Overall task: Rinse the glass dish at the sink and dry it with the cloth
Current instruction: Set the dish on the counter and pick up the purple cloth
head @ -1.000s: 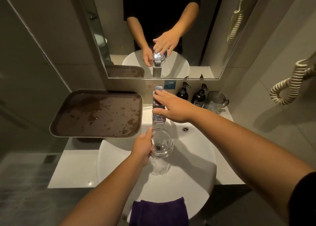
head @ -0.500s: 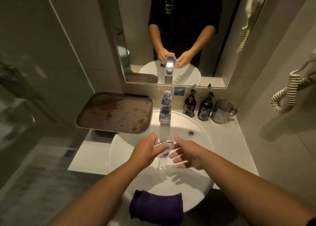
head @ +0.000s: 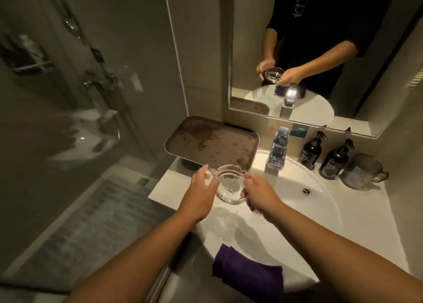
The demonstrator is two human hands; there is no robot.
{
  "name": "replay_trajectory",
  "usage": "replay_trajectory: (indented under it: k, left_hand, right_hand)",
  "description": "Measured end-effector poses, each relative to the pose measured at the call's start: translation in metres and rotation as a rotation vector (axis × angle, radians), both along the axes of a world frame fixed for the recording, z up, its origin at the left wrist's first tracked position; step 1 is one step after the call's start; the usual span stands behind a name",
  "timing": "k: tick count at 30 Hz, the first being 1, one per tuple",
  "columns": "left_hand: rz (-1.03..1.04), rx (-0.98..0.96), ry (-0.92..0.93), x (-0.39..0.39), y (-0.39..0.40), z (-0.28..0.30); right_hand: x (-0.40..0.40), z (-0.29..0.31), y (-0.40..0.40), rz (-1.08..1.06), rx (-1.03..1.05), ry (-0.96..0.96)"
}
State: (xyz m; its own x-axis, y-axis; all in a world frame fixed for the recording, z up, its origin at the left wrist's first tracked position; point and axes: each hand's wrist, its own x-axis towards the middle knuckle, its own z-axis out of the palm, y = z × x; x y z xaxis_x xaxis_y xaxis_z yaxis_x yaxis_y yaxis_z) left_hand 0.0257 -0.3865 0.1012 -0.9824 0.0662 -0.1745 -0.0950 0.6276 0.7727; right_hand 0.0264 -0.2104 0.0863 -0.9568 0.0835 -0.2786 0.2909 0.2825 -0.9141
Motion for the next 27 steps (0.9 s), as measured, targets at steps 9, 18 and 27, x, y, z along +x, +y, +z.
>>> replay_trajectory:
  k: [9, 18, 27]
  left_hand:
    - [0.055, -0.249, 0.027, -0.05, -0.109, -0.042]
    - [0.056, -0.342, -0.02, -0.114, -0.182, -0.1]
    - [-0.076, -0.611, -0.077, -0.14, -0.186, -0.156]
  right_hand:
    - [-0.048, -0.025, -0.12, 0.095, 0.294, 0.027]
    - [-0.108, -0.093, -0.209, -0.03, 0.289, -0.186]
    - [-0.131, -0.136, -0.218, -0.03, 0.507, -0.154]
